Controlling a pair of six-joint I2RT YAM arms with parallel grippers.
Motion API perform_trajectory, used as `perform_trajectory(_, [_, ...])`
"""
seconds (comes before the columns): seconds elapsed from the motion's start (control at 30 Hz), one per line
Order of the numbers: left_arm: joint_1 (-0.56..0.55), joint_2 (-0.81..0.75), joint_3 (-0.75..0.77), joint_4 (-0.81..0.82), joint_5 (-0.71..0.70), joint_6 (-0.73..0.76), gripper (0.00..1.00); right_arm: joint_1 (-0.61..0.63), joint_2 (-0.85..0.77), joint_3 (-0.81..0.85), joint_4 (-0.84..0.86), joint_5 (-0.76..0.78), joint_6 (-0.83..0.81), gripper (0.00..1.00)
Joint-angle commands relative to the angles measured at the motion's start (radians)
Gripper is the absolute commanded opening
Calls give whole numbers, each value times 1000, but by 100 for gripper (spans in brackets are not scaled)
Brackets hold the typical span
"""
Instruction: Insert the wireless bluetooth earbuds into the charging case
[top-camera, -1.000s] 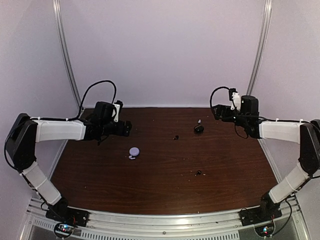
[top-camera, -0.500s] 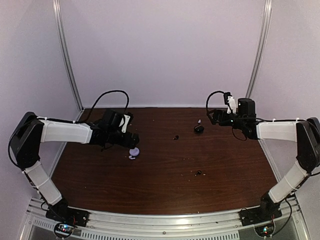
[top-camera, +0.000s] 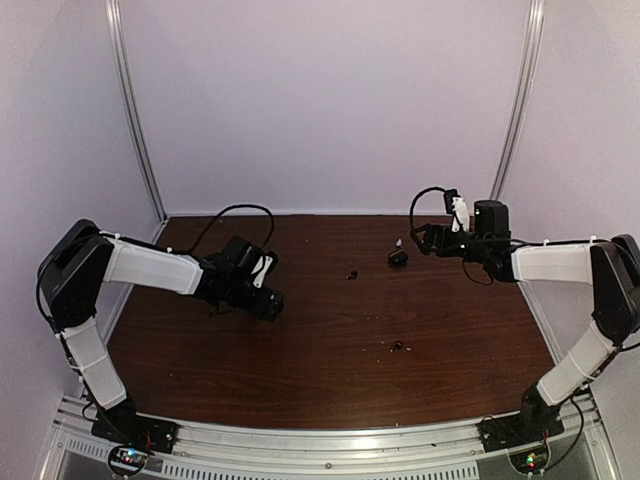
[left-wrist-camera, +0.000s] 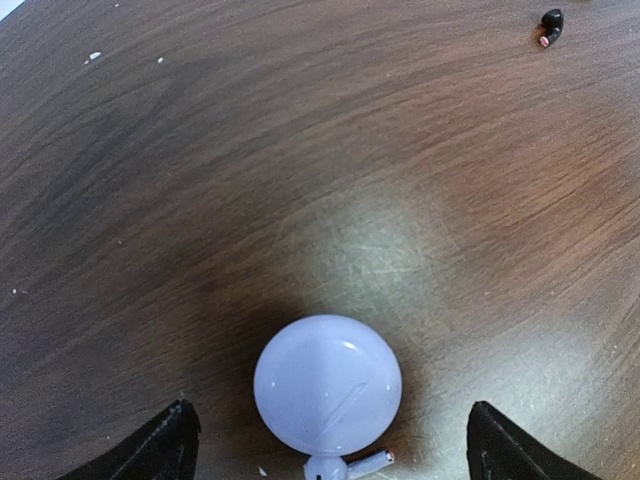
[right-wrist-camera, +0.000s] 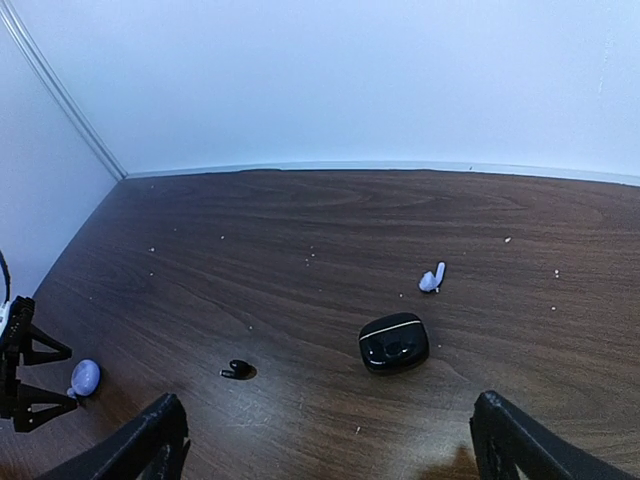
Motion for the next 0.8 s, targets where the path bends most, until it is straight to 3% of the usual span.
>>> perform_trajectory(0.0, [-4,26,31,-6,-9,-3,94,8,26,11,14,-24,-1,100])
perform_trajectory(0.3, [-5,51,52,-25,-15,8,91,8,22,7,15,-28,-1,100])
perform_trajectory(0.77, [-5,118,100,-46,-33,30,72,9,33,12,17,-48,-1,100])
